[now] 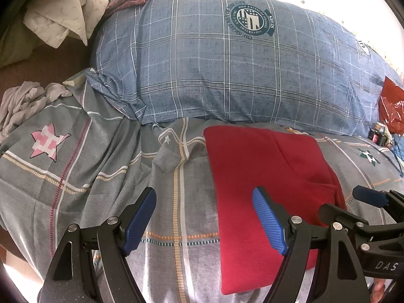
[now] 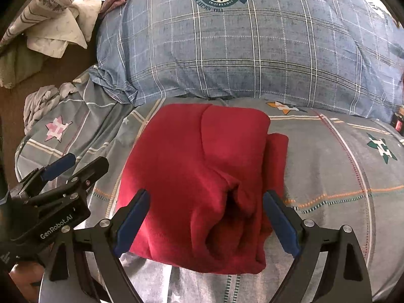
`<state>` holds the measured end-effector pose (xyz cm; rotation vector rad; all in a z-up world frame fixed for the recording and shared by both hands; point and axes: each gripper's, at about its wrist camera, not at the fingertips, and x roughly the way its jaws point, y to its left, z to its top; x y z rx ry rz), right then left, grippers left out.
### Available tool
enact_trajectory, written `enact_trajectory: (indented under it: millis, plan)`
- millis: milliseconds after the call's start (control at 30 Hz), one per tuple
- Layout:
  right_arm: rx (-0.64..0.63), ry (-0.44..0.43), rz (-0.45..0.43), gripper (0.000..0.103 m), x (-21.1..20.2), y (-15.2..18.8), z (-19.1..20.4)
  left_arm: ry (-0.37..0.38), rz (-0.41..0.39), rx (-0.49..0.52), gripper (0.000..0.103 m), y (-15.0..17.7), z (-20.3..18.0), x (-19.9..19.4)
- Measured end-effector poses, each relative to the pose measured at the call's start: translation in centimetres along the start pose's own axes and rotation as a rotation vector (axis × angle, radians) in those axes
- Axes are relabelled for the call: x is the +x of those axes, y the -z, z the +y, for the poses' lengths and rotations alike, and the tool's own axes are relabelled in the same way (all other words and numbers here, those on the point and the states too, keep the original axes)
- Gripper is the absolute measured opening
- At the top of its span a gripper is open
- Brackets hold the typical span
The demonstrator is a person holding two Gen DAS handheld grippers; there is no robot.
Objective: Fold small clothes
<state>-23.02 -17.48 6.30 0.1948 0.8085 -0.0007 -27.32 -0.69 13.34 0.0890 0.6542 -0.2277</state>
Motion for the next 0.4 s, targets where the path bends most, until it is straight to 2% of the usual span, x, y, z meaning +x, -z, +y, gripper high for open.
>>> enact_trajectory:
  millis: [300, 400]
  plan:
    - [-0.005, -0.005, 0.015, 0.092, 0.59, 0.04, 0.06, 0.011, -0.019, 0.017, 0.078, 0.31, -0.23, 0.08]
    - [-0.004, -0.009, 0.019, 0.092, 0.83, 0.07, -0.16, 0.025, -0.003, 0.005, 0.078, 0.31, 0.07, 0.46]
